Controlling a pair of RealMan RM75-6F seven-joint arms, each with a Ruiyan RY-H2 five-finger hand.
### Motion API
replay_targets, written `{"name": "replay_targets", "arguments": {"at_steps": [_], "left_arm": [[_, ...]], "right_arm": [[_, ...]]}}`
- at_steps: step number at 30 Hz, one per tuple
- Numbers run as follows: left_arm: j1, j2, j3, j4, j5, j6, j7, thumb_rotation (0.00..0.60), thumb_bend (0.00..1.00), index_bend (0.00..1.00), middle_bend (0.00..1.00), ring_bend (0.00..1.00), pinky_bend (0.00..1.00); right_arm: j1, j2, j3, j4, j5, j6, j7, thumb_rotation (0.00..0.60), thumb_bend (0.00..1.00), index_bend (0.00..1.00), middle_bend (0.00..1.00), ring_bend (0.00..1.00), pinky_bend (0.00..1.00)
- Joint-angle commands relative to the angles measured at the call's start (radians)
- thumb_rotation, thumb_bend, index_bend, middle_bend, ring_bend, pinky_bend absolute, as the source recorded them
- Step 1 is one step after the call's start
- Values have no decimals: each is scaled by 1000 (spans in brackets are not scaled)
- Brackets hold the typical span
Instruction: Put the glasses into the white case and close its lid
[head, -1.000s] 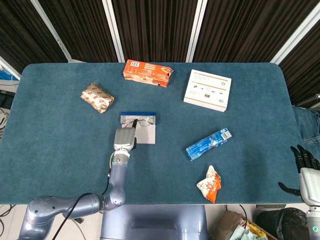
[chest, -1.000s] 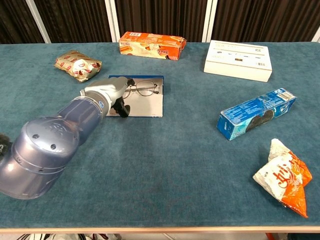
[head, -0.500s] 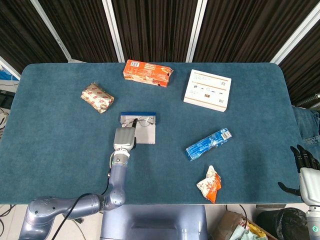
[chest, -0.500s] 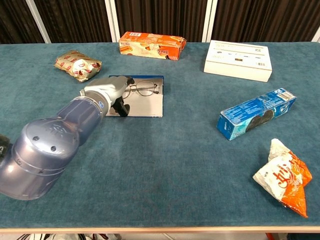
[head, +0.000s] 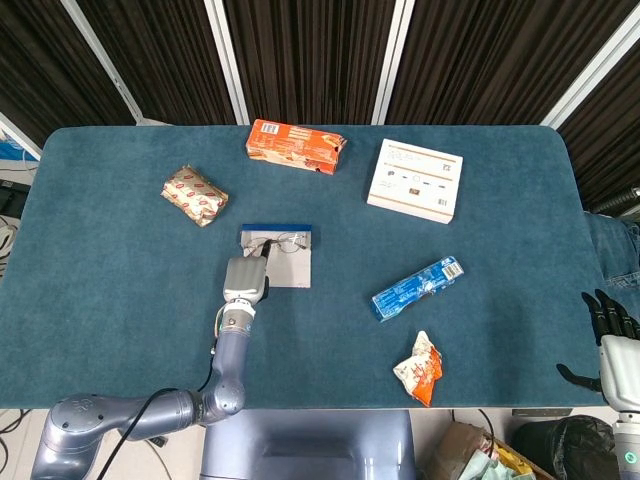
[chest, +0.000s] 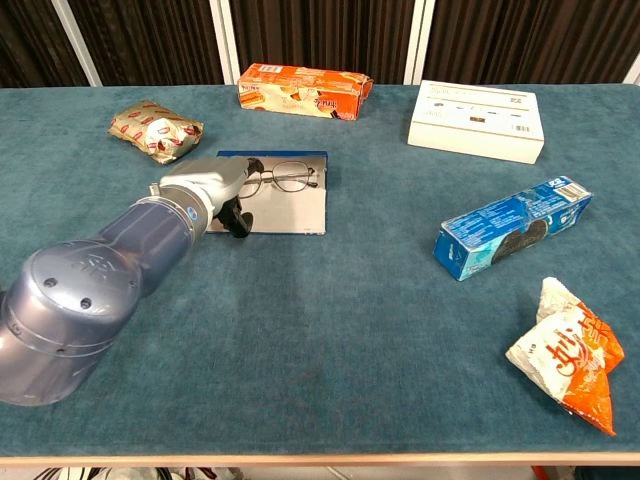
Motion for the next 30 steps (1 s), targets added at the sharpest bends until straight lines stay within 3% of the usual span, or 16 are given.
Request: {"name": "replay_targets", "arguments": {"at_steps": [1,30], "left_arm": [[2,0,2,-2,2,1,1,600,547,0,842,872,846],[2,-26,-4,35,9,-7,13,600,547,0,842,875,846]], "right_arm": [[0,-1,0,0,1,0,-2,600,200,46,10,81,161],[-1,1,2,-5,8,-2,0,600,200,46,10,82,161]]}}
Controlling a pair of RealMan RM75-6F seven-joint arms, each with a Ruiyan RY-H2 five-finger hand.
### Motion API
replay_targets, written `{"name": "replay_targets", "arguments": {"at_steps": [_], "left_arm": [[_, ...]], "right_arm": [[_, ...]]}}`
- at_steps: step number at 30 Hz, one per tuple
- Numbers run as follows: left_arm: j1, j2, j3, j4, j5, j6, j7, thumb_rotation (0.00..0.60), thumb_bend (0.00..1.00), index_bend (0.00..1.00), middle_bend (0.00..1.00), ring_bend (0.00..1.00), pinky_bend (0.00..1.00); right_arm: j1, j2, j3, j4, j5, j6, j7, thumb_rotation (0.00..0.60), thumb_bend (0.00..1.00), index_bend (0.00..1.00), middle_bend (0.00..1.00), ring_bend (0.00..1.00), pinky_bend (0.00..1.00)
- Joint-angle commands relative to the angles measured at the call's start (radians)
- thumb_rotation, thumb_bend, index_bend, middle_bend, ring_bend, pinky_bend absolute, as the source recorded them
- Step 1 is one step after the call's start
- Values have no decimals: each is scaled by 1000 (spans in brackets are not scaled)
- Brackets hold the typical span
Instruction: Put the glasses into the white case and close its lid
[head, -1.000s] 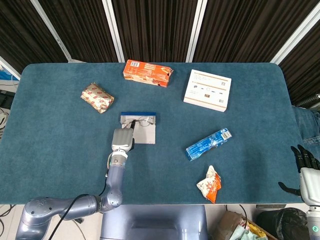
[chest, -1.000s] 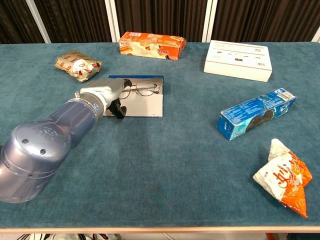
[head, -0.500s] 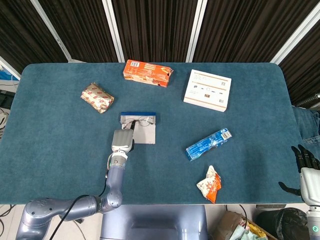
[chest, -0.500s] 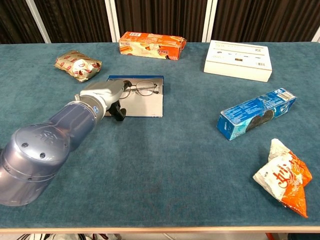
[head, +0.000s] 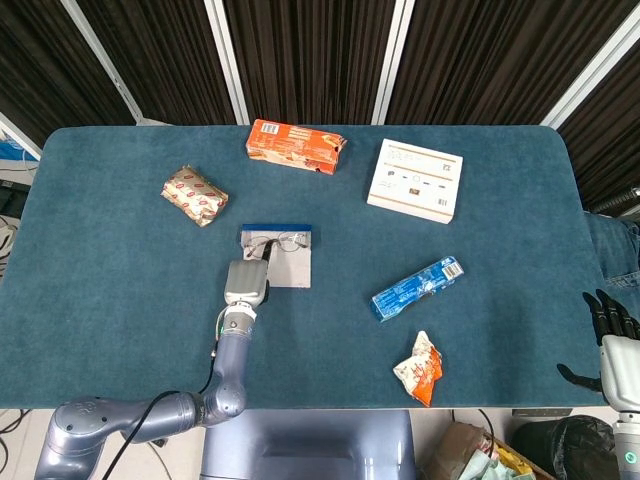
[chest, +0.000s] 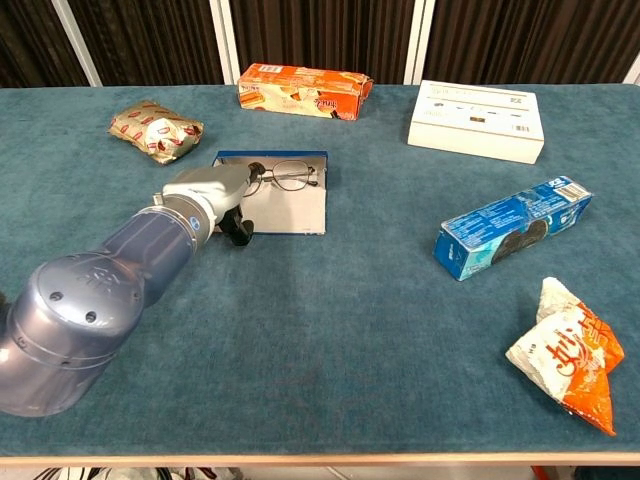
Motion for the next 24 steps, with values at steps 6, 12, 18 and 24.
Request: {"name": "replay_targets", "arguments": {"at_steps": [6,12,18,24], "left_arm": [[-8,-11,-11,21,-2,-5,5,600,547,0,842,875,846],[-14,-19,-24,46,-9,-11,8,600,547,0,842,875,846],[-26,-29,-37,71,-7,-11,11,600,547,0,842,875,846],[-36,-37,-49,91,-3,-9,13,600,547,0,842,875,846]], "right_arm": [[0,0,1,-1,2,1,-1,600,200,46,10,81,161],[0,0,1,-1,2,-1,-1,600,200,46,10,81,161],[0,0,1,-1,3,0,0,600,200,46,10,81,161],[-1,0,1,-1,2,1,-1,600,201,46,10,81,161]]}}
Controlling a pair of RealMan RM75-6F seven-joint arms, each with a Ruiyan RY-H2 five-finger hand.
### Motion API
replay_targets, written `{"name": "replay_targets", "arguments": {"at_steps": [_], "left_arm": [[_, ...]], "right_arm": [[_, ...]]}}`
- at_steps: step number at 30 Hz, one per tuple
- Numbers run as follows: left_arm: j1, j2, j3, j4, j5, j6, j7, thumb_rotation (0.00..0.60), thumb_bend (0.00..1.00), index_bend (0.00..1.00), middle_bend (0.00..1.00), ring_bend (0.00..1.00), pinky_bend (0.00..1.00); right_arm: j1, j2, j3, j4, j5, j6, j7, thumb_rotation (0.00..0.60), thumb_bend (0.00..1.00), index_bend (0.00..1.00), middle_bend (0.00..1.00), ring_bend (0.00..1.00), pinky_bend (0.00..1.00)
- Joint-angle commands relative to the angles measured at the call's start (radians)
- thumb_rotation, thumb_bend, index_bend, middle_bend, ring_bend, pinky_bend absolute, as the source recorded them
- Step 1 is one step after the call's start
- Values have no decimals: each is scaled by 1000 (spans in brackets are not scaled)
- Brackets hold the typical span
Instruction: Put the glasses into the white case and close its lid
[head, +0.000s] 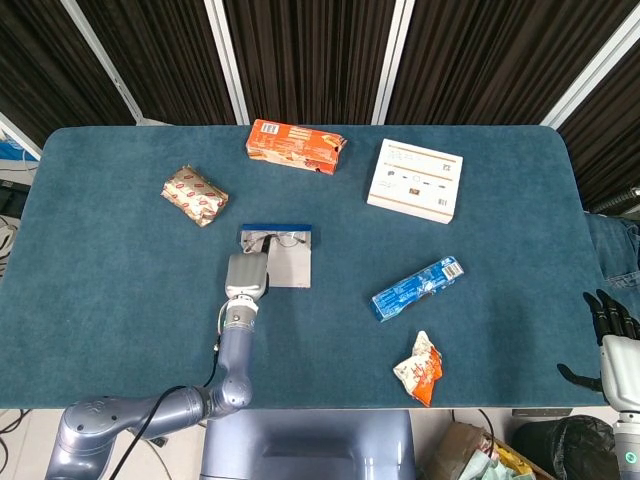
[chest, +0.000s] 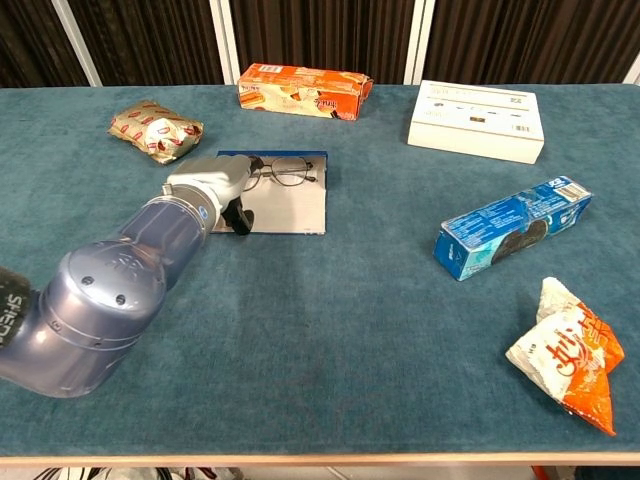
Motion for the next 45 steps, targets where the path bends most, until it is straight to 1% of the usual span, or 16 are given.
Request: {"name": "replay_targets", "arguments": {"at_steps": [1,8,13,16,19,20,21,23,25,27,28,30,32,35,37,45], "left_arm": [[-4,-4,-6,10,0,-1,1,600,547,0,842,875,846],[-6,-7,-3,14,9,-7,2,600,547,0,842,875,846],[-1,-6,22,11,47,0,-3,600,547,0,842,874,846],[11,3,54,-7,88,13,-9,600,547,6,842,873,846],[32,23,88,-44,147,40,-29,600,543,118,829,864,842],[38,31,98,-58,164,48,-35,600,527,173,808,848,833],[50,45,115,-82,189,60,-43,600,509,197,789,832,822],[72,73,141,-130,224,74,-58,600,437,210,715,754,762],[98,111,161,-193,253,82,-82,600,375,208,626,621,671],[116,144,172,-243,270,78,-100,600,316,206,517,431,517],[122,157,175,-261,274,75,-108,600,298,204,481,375,459],[139,191,178,-307,277,62,-132,600,254,198,366,236,301],[149,218,180,-343,268,45,-142,600,225,194,284,156,209],[156,250,193,-377,278,33,-141,600,185,182,221,97,152],[159,259,201,-386,288,28,-146,600,167,175,214,87,146],[159,237,214,-326,299,14,-159,600,163,150,244,144,210]], "right_arm": [[0,0,0,0,0,0,0,600,201,46,11,81,161],[0,0,0,0,1,-1,0,600,201,46,20,82,161],[0,0,1,1,0,1,1,600,202,46,24,82,161],[0,-1,1,2,-2,2,2,600,202,46,24,81,161],[0,-2,1,3,-4,3,3,600,202,46,24,81,161],[0,-2,1,3,-5,4,3,600,202,46,24,81,161],[0,-2,1,3,-5,4,4,600,202,46,24,81,161],[0,-2,1,3,-5,3,5,600,202,46,24,81,161],[0,-3,1,4,-6,3,5,600,201,46,24,81,161],[0,-3,0,3,-8,4,5,600,201,46,24,82,161],[0,-3,0,3,-9,5,5,600,201,46,24,82,161],[-2,-2,-1,1,-9,6,5,600,202,46,24,82,161],[-1,-1,0,1,-7,4,6,600,202,46,24,82,161],[-1,-1,-1,0,-5,1,5,600,202,46,24,81,161],[0,-2,-1,-1,-4,-1,5,600,202,46,24,82,161],[-1,1,1,-3,0,-1,8,600,201,47,24,91,161]]}}
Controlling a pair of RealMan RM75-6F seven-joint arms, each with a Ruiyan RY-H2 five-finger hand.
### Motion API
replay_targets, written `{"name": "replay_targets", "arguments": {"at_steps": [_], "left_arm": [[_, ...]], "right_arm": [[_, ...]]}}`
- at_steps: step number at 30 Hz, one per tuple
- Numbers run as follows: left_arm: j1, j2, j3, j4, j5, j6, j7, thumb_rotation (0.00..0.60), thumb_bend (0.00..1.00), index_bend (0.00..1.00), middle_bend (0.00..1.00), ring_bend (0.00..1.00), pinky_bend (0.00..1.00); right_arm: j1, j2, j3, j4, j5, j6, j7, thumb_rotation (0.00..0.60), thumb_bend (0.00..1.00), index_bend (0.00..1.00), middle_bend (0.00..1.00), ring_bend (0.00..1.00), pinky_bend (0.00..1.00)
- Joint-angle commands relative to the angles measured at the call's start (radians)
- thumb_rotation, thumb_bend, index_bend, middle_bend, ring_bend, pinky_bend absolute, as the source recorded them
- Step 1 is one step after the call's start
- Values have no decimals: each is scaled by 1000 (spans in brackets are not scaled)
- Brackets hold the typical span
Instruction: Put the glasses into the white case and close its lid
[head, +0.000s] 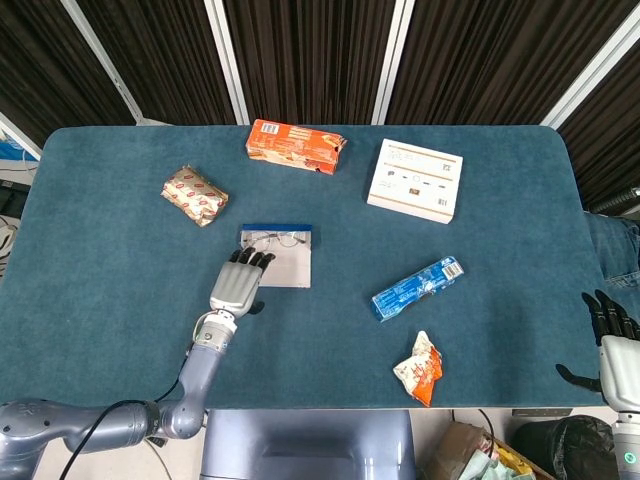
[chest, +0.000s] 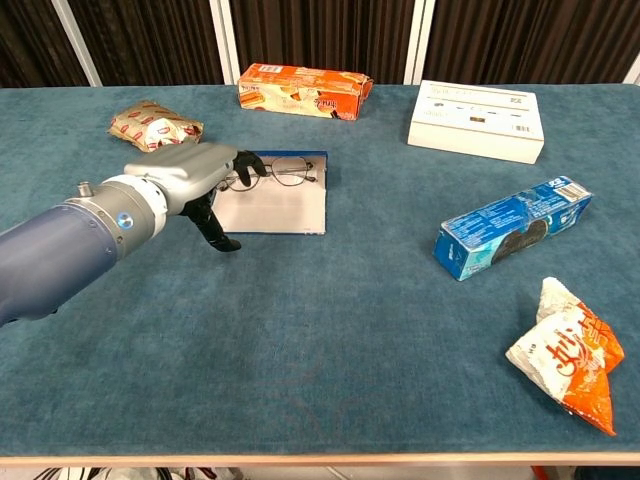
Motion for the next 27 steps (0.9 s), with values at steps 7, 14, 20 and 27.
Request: {"name": "replay_targets", "arguments": {"at_steps": [7,14,20,27], "left_arm": [[-13,-80,16,139,81,36,-9,600,176,154,295,187,250],[-20,-131,21,212,95,24,11,600,177,158,296,187,243],[-25,-161,16,258,99,22,42,600,182,182,300,187,241],[-29,-189,5,301,117,26,49,600,183,214,310,187,241]], "right_arm": [[1,2,2,-1,5,-4,6,600,201,47,24,91,161],[1,3,2,-3,8,-6,7,600,202,47,24,92,161],[1,4,3,-2,7,-5,10,600,201,48,24,92,161],[1,4,2,-2,6,-4,10,600,201,47,24,92,161]]}}
